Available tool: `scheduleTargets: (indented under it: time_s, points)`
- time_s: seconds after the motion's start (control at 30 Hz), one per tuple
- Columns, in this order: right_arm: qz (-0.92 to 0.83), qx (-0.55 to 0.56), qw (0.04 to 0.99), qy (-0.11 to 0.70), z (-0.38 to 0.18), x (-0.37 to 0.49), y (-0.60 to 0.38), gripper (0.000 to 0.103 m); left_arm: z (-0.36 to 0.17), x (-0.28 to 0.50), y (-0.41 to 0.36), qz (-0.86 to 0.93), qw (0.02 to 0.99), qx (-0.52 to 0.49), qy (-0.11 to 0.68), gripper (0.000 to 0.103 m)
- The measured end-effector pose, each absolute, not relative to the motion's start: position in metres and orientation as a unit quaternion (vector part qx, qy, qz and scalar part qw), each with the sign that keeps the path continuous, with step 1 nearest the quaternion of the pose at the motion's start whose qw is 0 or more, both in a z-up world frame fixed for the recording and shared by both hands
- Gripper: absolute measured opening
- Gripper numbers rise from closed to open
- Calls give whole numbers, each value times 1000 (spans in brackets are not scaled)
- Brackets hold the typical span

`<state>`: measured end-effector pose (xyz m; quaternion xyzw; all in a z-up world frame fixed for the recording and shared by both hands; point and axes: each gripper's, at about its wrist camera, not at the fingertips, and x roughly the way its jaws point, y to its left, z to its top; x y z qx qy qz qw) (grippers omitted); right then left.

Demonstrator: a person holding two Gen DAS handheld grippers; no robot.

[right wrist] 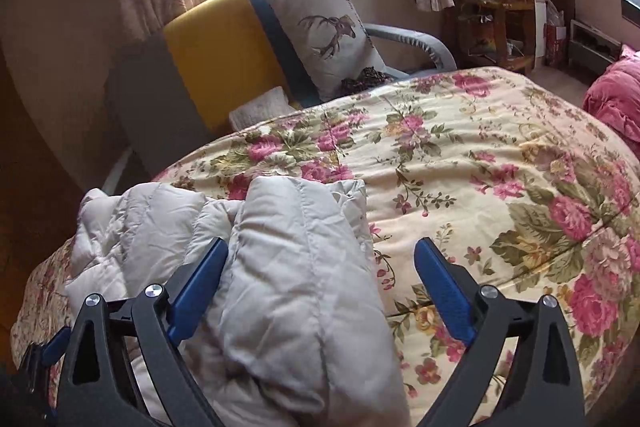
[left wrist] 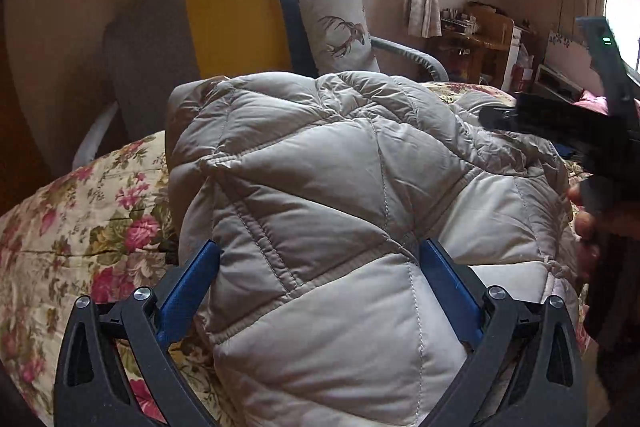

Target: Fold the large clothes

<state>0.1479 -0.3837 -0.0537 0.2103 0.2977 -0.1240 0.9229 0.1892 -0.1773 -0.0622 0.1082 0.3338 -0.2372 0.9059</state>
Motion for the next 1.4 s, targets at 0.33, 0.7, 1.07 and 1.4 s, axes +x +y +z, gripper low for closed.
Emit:
scheduleTargets:
  time_s: [0.33,0.7,1.07,1.4]
  points:
    - [-65,231,900,363,-104,107,-380,101,-60,190,-165,-268,894,81,350,99]
    - [61,377,830,407,-131,102,-398,101,-86,189,-91,-338,819,-132,444,99]
    - [123,385,801,442,-139,132,-400,101,-98,179,-93,-374,786,-162,465,99]
    - [129,382,811,423,-138,138,-387,97,-101,163,-99,-375,799,-152,445,93]
